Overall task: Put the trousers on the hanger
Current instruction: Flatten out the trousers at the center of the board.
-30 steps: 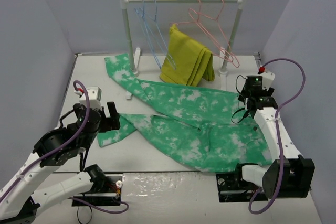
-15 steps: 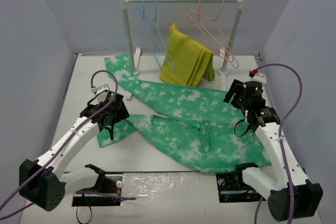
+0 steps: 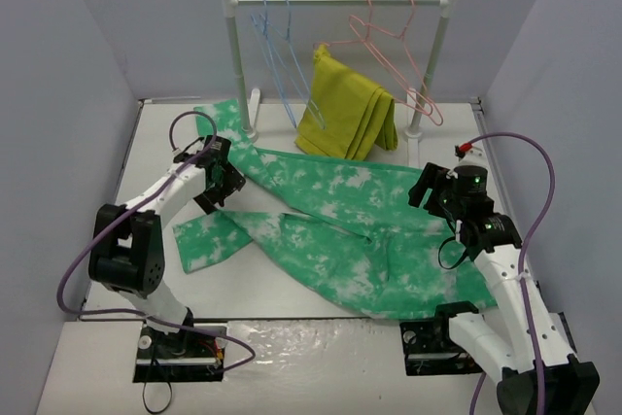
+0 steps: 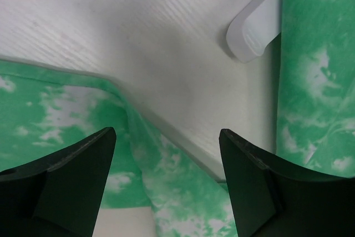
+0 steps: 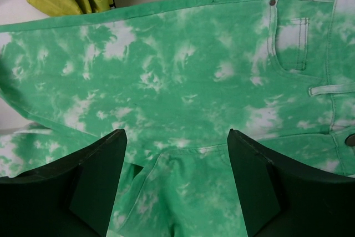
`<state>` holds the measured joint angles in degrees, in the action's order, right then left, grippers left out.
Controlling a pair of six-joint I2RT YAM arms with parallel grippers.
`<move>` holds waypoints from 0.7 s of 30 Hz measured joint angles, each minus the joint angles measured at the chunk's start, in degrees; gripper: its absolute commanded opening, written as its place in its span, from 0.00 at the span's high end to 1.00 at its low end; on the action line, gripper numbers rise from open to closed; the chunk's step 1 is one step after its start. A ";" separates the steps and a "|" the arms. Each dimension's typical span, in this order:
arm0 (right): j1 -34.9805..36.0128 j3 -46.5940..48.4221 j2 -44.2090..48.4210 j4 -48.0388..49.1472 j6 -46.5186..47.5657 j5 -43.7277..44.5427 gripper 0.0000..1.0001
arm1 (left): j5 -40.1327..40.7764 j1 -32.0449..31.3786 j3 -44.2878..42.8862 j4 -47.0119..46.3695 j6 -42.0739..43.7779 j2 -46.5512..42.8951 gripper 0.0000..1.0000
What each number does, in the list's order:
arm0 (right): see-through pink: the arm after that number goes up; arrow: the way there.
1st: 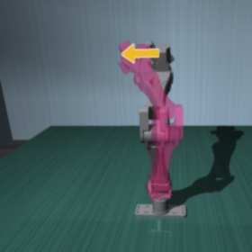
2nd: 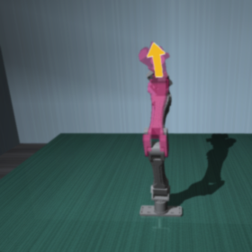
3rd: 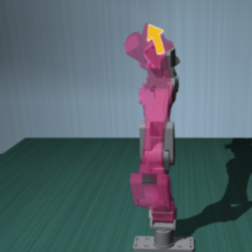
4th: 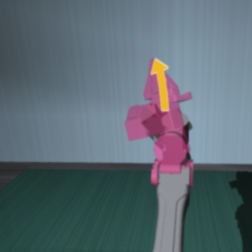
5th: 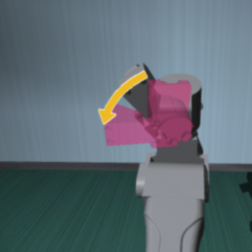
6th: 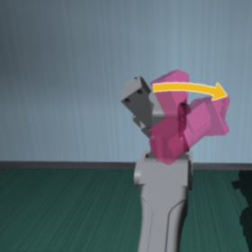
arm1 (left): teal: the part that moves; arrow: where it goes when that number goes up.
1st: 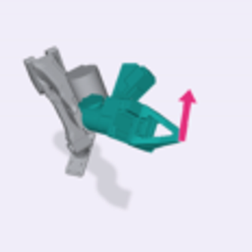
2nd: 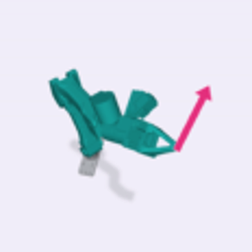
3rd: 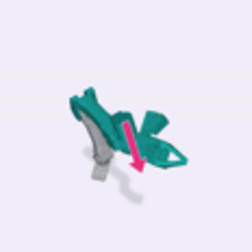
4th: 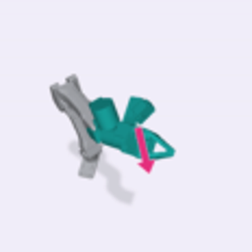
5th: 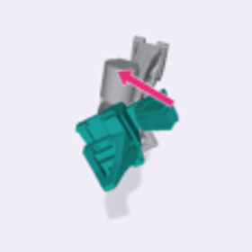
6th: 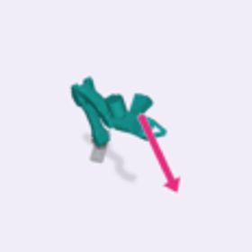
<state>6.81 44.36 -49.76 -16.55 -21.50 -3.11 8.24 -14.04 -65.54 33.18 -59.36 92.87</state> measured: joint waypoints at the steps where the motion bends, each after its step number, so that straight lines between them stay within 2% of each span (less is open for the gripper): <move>1: 0.00 -0.09 0.24 -0.18 0.15 -0.46 0.29 | -0.56 0.19 -0.96 0.09 -0.98 1.64 0.29; 4: 0.14 -0.16 1.15 -0.53 0.51 -1.73 0.28 | -1.47 0.50 -1.96 0.14 -3.55 4.77 0.31; 13: 2.26 -0.16 2.21 -0.98 1.42 -2.29 0.26 | -1.92 0.57 -0.43 1.36 -8.22 5.46 0.37; 21: 3.04 -0.16 2.49 -1.44 2.09 -2.14 0.26 | -2.01 0.66 2.02 0.91 -10.99 5.64 0.63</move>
<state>9.85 44.21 -47.27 -17.99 -19.41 -5.24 6.23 -13.39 -63.52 34.09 -70.35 98.51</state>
